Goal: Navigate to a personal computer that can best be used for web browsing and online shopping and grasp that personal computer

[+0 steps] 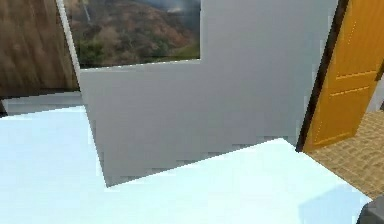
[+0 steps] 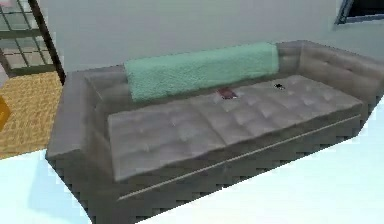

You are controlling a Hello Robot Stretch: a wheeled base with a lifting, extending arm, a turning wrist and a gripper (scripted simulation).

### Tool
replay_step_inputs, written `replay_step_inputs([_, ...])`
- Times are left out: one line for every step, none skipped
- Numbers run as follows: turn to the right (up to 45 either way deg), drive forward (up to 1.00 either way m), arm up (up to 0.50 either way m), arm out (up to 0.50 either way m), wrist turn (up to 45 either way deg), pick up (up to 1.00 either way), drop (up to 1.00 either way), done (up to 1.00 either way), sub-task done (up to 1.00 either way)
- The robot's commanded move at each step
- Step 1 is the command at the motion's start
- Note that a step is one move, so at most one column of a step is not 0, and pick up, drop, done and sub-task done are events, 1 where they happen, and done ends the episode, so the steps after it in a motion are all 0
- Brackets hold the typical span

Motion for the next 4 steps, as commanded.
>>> replay_step_inputs([6.0,0.00,0.00,0.00,0.0,0.00,0.00,0.00,0.00])
replay_step_inputs([0.0,0.65,0.00,0.00,0.0,0.00,0.00,0.00,0.00])
replay_step_inputs([-6.0,0.00,0.00,0.00,0.0,0.00,0.00,0.00,0.00])
replay_step_inputs([-3.0,0.00,0.00,0.00,0.0,0.00,0.00,0.00,0.00])
